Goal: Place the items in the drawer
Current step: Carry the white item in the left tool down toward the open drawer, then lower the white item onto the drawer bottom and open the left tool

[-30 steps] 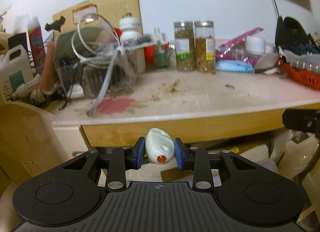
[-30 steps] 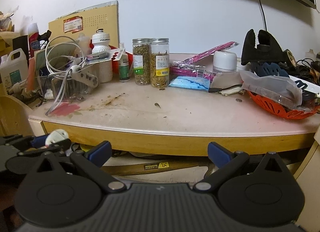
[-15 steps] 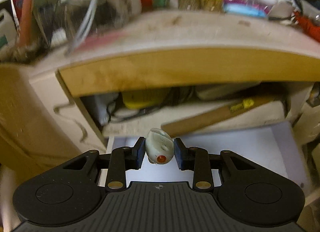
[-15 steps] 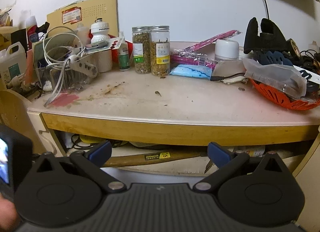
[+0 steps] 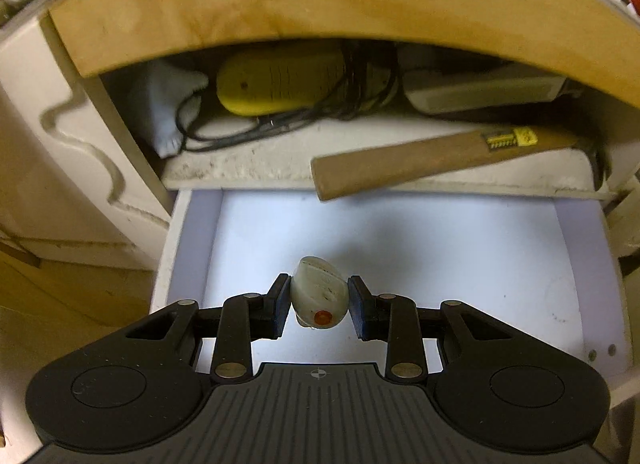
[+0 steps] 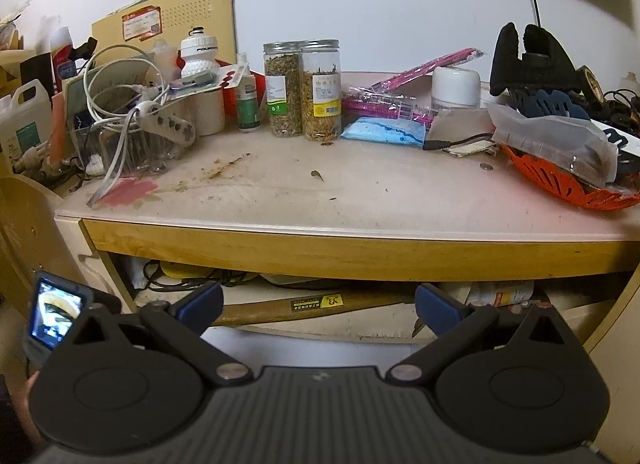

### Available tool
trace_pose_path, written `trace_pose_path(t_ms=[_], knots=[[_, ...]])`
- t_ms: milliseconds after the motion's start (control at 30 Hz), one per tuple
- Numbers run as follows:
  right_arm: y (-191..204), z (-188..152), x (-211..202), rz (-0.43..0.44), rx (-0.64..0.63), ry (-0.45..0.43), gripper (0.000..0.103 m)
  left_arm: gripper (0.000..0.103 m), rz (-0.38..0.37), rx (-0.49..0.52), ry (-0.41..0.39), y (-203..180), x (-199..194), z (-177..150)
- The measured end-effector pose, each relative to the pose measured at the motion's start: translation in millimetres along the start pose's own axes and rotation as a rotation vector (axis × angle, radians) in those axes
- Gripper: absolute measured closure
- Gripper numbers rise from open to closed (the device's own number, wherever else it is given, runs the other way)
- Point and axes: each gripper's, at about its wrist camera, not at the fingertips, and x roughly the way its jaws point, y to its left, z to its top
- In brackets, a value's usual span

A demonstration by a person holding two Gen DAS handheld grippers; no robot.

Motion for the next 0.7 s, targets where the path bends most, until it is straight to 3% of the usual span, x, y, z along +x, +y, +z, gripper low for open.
trace_pose_path(t_ms=[300, 700], knots=[[1, -1, 4, 0.012, 0.002, 0.023, 0.0, 0.073, -0.025, 0.008, 0.133, -1, 40, -8], [2, -2, 8, 0.03, 0.009, 0.045, 0.0, 0.073, -0.045, 0.043, 0.245, -10, 66, -22]])
